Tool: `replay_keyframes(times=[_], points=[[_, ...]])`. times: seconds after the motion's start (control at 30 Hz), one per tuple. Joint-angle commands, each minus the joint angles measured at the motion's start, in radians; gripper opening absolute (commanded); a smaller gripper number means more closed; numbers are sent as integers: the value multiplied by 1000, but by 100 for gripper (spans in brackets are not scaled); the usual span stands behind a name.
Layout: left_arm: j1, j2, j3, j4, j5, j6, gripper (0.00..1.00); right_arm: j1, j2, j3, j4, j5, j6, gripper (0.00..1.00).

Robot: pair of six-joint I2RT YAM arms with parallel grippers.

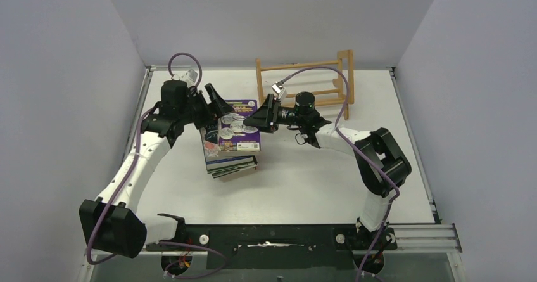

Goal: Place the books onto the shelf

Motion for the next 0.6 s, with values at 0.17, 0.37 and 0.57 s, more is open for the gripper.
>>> replay_keyframes(times=[0.17,0.37,0.57], points=[[-71,44,1,93,36,-31,77,3,-8,-34,216,-37,91,59],[-101,62,14,124,33,-42,77,-16,-29,-71,251,-31,112,37],[-74,43,134,-8,-116,42,77,-78,-115,-122,247,-16,99,8]])
